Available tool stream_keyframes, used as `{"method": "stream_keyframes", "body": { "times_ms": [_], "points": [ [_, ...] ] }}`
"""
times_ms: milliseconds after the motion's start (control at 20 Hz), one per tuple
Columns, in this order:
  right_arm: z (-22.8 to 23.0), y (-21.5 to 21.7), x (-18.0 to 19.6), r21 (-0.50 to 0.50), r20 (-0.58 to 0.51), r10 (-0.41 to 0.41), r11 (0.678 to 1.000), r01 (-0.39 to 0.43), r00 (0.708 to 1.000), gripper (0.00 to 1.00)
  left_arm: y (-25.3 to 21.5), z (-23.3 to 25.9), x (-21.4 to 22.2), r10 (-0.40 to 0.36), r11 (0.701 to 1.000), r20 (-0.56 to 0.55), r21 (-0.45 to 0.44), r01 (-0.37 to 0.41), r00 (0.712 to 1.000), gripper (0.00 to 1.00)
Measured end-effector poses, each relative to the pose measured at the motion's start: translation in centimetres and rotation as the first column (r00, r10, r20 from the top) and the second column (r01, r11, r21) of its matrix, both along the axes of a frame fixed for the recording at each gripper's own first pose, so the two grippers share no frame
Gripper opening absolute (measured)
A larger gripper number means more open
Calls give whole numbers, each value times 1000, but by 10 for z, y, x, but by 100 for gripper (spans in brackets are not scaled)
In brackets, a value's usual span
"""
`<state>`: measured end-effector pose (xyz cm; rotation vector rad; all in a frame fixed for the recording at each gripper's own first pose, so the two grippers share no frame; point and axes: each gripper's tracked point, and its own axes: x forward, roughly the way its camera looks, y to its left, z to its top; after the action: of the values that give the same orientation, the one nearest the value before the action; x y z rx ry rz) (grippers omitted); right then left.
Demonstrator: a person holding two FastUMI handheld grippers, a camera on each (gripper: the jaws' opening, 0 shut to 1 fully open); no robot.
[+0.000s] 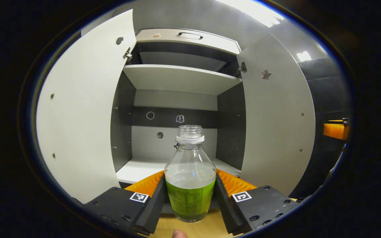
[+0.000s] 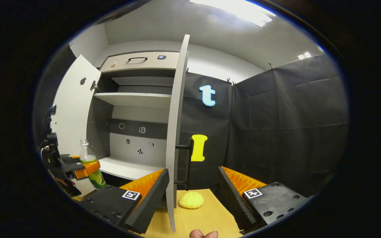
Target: Grasp the bottle in the cabinet with the left hand and place it on the coaster, then close the right door with the right hand and the left door with the left hand.
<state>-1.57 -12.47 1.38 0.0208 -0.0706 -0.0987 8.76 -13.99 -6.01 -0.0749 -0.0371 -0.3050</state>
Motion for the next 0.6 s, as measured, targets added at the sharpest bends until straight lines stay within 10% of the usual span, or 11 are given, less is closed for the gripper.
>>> {"method": "stream_keyframes", "body": {
  "times_ms": [600],
  "points": [
    [8,-6,13,-40,91,0,999,3,996,97,-32,-152,-89,-78,997,-53,17,79,996,76]
  ]
}}
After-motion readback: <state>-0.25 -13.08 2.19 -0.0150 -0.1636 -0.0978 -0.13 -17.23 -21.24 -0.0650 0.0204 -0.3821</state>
